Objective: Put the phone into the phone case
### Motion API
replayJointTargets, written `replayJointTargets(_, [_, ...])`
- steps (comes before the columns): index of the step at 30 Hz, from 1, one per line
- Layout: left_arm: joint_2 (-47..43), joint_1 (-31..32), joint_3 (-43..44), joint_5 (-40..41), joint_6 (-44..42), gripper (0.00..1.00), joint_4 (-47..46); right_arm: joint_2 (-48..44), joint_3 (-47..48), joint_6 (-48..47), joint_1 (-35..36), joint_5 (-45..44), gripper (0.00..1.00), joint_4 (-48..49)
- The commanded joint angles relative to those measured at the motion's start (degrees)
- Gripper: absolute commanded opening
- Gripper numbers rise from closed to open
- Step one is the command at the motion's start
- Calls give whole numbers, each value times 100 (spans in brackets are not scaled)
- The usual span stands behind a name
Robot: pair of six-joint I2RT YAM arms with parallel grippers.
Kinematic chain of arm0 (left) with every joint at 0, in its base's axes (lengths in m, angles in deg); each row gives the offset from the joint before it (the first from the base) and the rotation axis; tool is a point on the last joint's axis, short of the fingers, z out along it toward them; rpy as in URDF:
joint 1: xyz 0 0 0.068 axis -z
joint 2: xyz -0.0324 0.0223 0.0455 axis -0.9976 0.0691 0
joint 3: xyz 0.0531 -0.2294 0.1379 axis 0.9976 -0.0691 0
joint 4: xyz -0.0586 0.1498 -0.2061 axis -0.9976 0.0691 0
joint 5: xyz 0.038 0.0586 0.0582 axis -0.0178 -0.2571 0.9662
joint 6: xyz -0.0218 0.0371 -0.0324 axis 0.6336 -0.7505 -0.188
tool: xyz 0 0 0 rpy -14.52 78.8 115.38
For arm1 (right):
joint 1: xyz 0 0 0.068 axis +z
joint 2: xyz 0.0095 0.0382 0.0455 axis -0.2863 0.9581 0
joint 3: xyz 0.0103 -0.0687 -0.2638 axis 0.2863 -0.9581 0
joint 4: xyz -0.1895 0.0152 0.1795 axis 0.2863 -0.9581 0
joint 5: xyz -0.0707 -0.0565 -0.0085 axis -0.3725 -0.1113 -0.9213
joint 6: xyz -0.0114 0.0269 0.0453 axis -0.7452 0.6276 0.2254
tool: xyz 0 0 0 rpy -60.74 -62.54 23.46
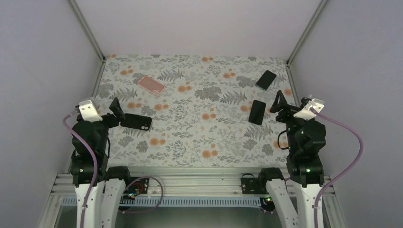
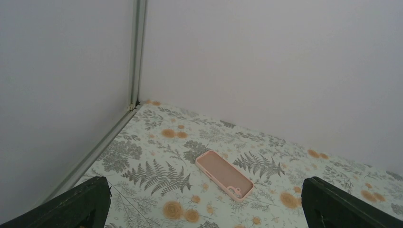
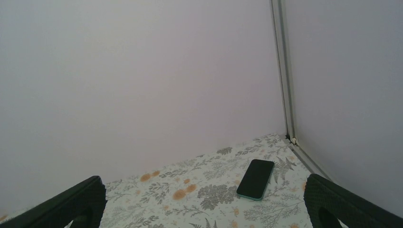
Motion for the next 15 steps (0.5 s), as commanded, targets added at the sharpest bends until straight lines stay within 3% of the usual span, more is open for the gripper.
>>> replayJointTargets(1, [-79,-23,-50,-89,-90,100,-204,-35,-102,-40,51,-50,99,138])
replayJointTargets(15, [-59,-19,-95,-147,-98,100,-261,155,38,-6,53,-1,99,137])
